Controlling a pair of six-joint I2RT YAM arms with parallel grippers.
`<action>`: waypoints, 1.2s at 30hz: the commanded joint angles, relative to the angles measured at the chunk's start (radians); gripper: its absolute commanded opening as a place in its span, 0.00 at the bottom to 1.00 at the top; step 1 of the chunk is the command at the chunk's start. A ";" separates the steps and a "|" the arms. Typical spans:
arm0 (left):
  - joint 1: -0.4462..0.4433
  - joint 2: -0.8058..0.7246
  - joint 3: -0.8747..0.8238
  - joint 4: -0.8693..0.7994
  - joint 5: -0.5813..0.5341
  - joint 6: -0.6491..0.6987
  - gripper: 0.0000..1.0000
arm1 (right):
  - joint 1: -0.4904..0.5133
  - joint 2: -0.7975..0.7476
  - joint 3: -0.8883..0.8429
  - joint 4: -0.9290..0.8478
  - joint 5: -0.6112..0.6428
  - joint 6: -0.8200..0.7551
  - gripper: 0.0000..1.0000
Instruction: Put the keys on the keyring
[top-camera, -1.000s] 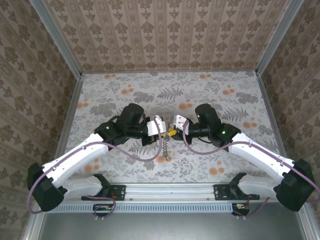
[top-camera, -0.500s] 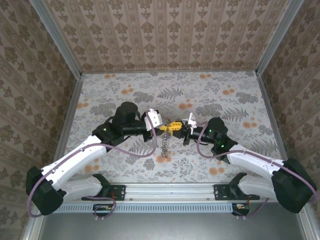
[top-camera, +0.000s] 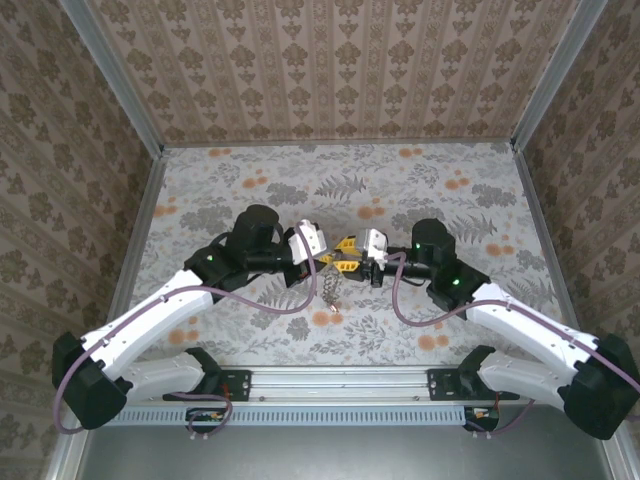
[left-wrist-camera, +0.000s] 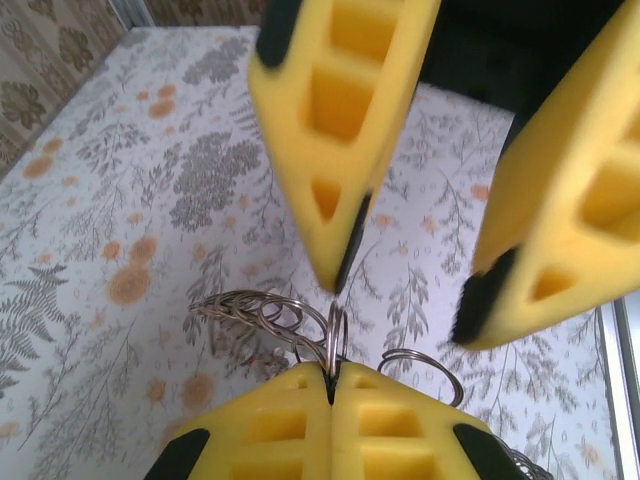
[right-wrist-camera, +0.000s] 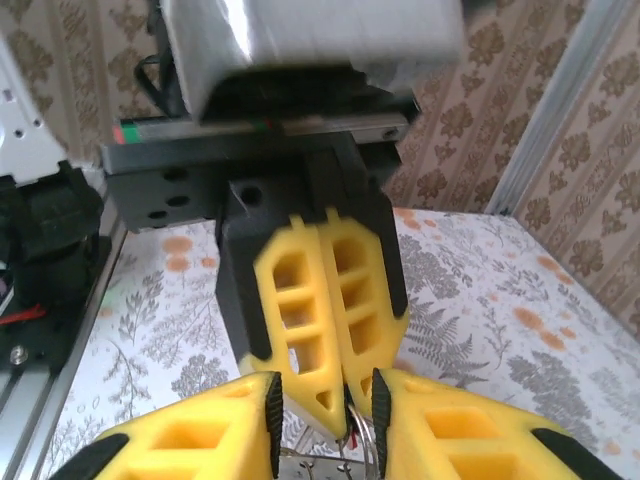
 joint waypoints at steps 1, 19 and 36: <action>-0.021 0.021 0.084 -0.110 -0.045 0.082 0.00 | 0.005 -0.002 0.055 -0.311 -0.002 -0.193 0.34; -0.076 0.079 0.128 -0.146 -0.030 0.169 0.00 | 0.003 0.056 0.099 -0.321 0.066 -0.117 0.35; -0.083 0.068 0.121 -0.137 -0.015 0.201 0.00 | -0.020 0.067 0.077 -0.306 0.046 -0.127 0.35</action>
